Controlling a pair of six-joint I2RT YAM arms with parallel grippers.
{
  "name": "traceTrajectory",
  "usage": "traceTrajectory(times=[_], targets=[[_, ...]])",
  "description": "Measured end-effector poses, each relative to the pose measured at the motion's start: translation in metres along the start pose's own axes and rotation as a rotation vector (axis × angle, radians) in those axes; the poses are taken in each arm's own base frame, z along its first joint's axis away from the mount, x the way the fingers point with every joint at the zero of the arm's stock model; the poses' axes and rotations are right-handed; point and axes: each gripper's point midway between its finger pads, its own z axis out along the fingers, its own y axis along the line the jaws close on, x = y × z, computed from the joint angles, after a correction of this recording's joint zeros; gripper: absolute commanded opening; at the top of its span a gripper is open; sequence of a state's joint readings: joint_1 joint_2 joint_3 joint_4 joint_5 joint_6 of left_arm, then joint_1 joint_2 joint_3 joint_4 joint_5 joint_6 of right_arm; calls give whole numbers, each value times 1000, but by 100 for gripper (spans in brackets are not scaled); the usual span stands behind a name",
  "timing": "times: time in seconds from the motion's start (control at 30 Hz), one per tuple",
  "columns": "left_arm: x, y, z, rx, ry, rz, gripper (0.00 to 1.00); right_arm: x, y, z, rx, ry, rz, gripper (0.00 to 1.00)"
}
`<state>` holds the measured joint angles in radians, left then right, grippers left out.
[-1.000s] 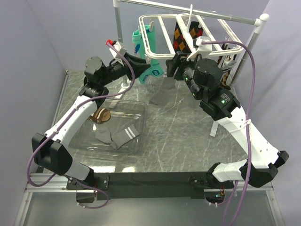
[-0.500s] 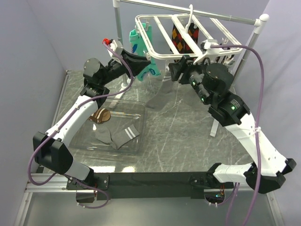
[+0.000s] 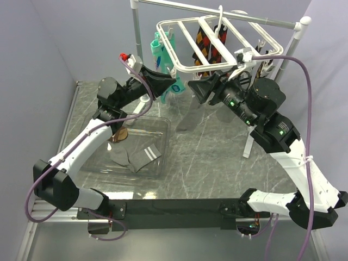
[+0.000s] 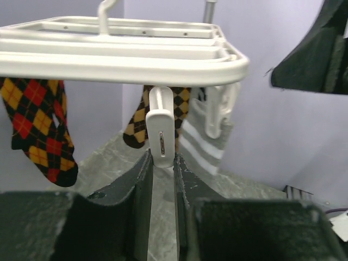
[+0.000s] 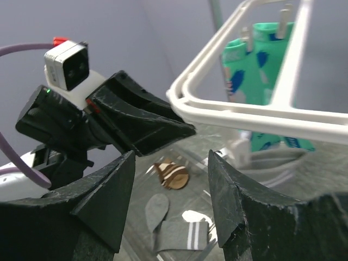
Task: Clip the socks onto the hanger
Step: Open the clamp at the hanger.
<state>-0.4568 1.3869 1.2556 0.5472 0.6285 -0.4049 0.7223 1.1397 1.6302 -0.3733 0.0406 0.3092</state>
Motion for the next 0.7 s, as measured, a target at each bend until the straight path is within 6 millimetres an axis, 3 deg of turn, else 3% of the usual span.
traceTrajectory(times=[0.17,0.4,0.7], targets=[[-3,-22,3,31,-3,-13,17,15,21,11,-76,51,-6,63],[3,-26,2,24,23,-29,17,35,29,31,-45,93,-40,64],[12,-32,2,31,55,-38,17,27,22,39,93,52,-76,64]])
